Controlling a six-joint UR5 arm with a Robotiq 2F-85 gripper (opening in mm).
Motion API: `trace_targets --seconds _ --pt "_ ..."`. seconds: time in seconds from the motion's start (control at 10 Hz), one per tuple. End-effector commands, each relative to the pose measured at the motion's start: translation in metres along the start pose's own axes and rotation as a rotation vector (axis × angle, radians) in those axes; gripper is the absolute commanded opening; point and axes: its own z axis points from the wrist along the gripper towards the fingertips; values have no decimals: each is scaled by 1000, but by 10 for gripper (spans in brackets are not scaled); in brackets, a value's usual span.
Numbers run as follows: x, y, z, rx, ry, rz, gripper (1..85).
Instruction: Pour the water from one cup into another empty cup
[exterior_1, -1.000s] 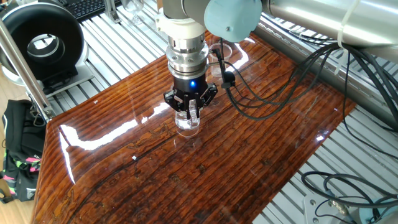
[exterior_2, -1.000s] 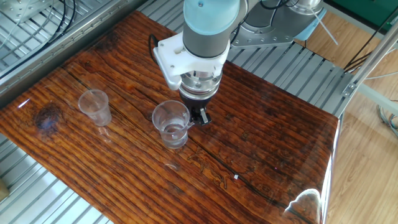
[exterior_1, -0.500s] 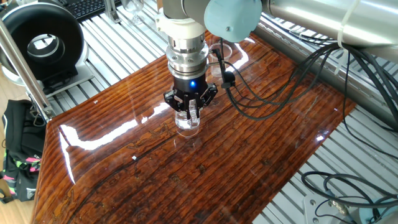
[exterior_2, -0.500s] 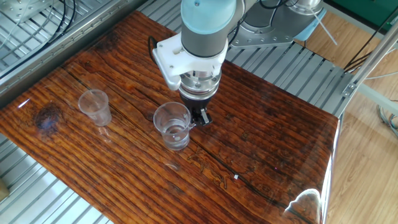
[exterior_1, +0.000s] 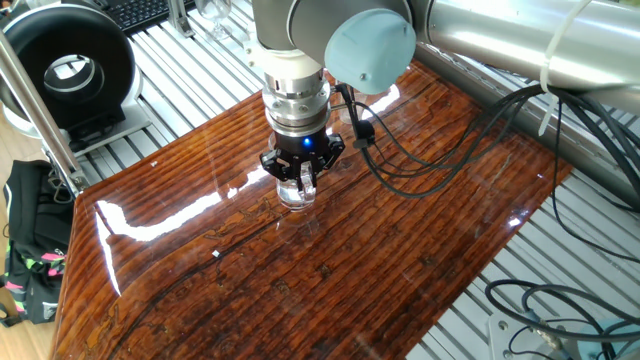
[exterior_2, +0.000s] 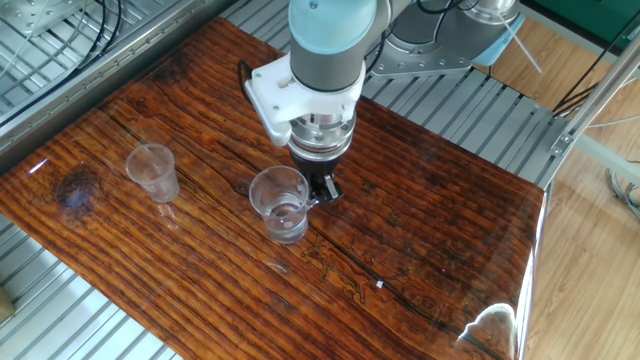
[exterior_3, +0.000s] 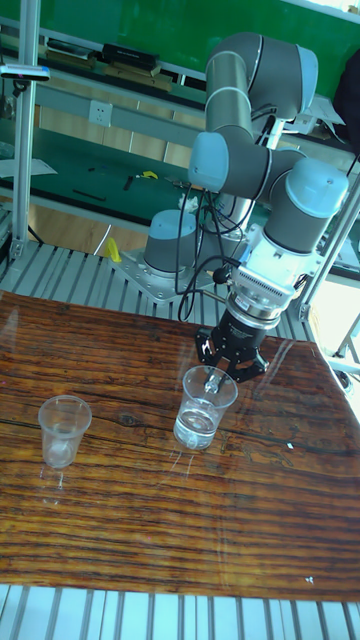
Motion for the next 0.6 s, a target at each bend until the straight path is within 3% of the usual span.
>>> trace_targets --seconds 0.0,0.5 --pt "2 5 0 -26 13 -11 100" --pt "4 3 2 -27 20 -33 193"
